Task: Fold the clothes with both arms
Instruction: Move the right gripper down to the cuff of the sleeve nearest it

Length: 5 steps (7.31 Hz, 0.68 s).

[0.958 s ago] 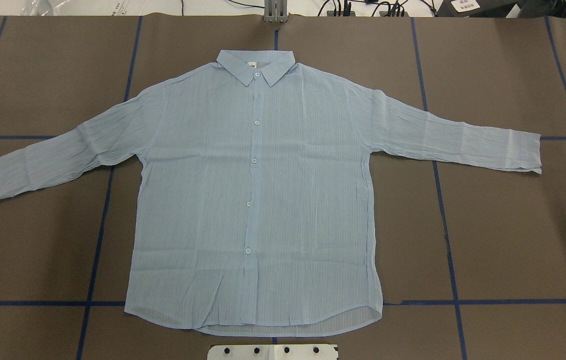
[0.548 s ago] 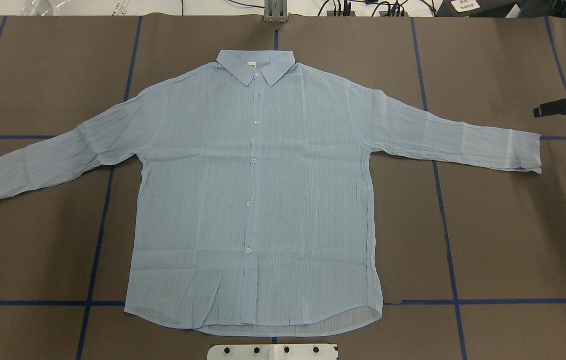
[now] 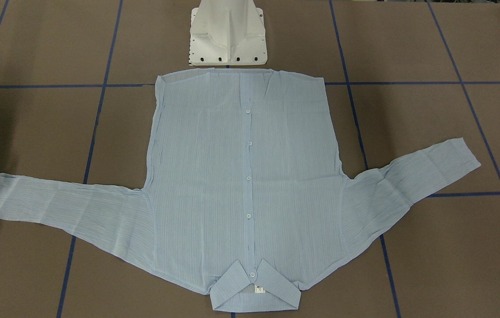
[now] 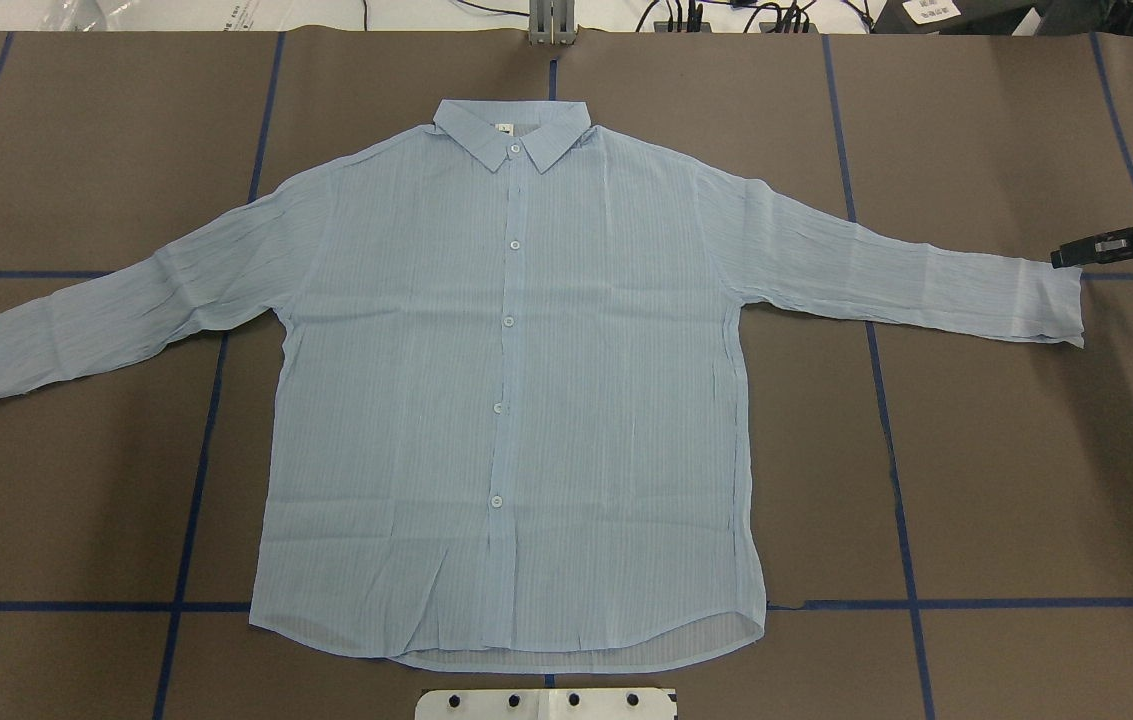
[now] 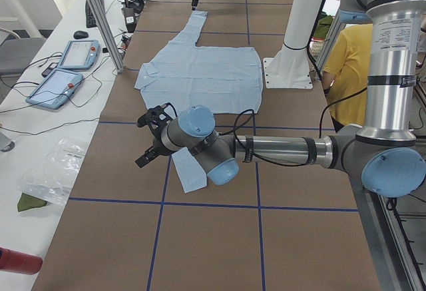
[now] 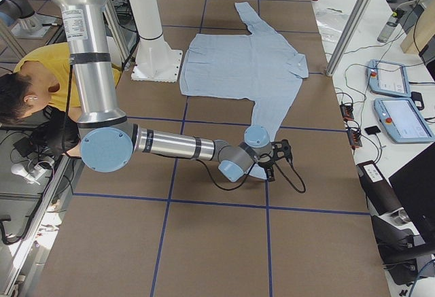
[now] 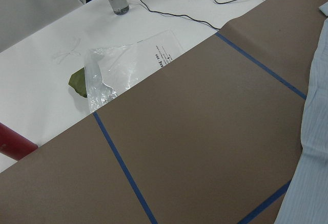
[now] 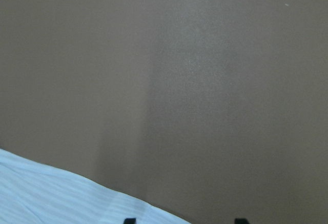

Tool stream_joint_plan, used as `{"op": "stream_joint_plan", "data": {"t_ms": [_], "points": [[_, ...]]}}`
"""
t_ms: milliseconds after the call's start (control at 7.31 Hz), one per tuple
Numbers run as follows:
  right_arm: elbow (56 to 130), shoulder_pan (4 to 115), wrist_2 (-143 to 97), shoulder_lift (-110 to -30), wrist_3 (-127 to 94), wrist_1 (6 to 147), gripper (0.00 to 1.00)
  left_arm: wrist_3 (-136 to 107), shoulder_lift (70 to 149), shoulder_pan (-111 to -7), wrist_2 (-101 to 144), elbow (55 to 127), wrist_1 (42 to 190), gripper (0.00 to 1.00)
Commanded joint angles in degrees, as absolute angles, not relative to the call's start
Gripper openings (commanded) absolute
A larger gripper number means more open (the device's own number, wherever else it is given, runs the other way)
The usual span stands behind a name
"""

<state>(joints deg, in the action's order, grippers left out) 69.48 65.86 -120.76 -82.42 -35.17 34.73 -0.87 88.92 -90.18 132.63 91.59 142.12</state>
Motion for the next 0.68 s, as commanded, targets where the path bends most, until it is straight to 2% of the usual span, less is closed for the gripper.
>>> {"op": "stream_joint_plan", "data": {"t_ms": [0,411,548], "points": [[68.65,64.60,-119.36,-82.44,-35.16,34.72,0.65,-0.70,88.77,-90.18,132.63,91.58,142.12,1.00],[68.38,63.90,-118.65,-82.79,-35.16,34.72,0.59,-0.62,88.59,-90.18,132.63,91.67,142.12,1.00],[68.38,63.90,-118.65,-82.88,-35.24,34.63,0.51,-0.53,88.59,-90.18,132.63,91.67,142.12,1.00]]}}
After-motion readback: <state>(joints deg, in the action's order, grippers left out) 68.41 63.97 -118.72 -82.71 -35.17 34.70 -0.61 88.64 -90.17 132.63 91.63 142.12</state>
